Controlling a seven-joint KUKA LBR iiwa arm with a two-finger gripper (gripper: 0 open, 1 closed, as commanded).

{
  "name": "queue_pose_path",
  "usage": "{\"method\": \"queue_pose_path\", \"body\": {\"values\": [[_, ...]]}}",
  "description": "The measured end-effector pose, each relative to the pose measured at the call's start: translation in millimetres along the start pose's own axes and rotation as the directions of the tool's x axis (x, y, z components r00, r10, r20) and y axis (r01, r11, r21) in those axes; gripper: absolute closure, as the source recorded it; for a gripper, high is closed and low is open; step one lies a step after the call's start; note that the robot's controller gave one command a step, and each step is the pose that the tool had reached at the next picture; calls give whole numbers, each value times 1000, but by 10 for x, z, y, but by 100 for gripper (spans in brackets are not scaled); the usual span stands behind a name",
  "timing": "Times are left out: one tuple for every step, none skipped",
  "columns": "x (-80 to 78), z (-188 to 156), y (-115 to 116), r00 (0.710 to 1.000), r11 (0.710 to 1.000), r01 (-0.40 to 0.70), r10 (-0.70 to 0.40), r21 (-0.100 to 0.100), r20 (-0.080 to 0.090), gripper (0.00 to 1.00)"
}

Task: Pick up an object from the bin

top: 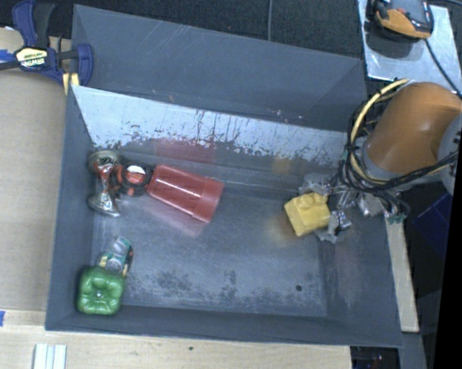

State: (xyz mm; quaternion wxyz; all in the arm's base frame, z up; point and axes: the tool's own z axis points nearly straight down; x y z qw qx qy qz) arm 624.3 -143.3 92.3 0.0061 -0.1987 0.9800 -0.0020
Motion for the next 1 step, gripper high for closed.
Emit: {"method": "queue_pose_path", "body": {"values": [[0, -497, 3, 1000, 1000, -1, 1, -2, -2, 100]]}}
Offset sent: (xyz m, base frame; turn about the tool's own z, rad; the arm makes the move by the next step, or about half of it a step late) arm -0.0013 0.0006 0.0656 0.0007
